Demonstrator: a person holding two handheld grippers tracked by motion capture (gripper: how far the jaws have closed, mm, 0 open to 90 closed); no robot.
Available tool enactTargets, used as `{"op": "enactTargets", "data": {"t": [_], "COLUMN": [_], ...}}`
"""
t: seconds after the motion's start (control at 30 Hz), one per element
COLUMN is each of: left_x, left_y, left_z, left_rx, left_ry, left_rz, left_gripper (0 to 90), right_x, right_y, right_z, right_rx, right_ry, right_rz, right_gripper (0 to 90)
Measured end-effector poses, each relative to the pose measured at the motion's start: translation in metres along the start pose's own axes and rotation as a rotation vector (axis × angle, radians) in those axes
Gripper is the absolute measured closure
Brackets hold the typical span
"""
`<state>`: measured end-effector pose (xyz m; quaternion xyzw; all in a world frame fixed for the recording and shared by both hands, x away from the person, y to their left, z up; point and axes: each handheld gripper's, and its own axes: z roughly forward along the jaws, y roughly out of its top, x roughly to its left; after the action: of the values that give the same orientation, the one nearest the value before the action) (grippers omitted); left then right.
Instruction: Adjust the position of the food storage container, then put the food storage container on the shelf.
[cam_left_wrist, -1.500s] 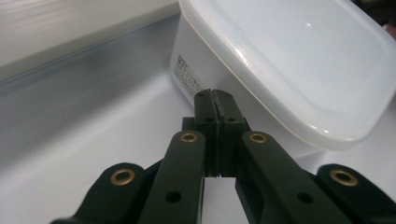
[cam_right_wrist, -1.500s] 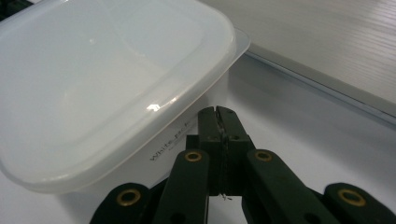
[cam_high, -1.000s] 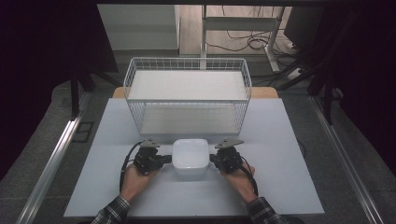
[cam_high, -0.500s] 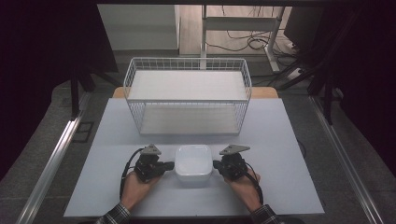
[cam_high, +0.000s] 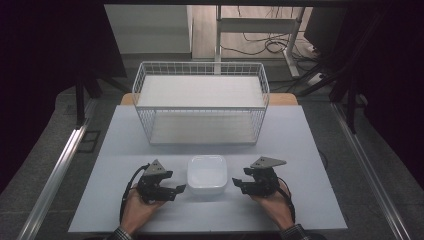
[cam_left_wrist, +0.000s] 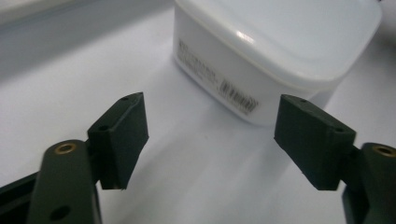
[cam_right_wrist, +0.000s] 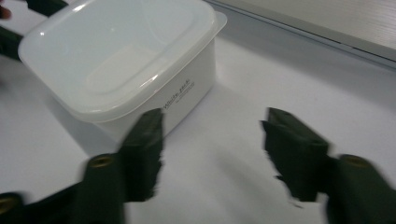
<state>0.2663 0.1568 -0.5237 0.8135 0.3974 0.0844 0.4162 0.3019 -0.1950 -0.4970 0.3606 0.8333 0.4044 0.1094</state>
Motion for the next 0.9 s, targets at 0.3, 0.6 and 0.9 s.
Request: {"op": "enactTargets", "data": {"t": [0.3, 0.6, 0.9], "left_x": [0.000, 0.007, 0.009], "left_y": [-0.005, -0.007, 0.001], "left_z": [-0.003, -0.003, -0.012], "left_rx": [-0.007, -0.074, -0.066], "left_ry": [0.005, -0.048, -0.047], "left_rz": [0.037, 0.026, -0.025], "left_gripper": [6.4, 2.0, 1.0], "right_x": [-0.002, -0.002, 0.004], "right_y": [-0.002, -0.001, 0.007], "right_z": [0.006, 0.006, 0.003], "right_rx": [-0.006, -0.028, -0.040], "right_ry": [-0.021, 0.002, 0.011], "right_rz": [-0.014, -0.007, -0.002], "right_gripper": [6.7, 3.3, 3.2]}}
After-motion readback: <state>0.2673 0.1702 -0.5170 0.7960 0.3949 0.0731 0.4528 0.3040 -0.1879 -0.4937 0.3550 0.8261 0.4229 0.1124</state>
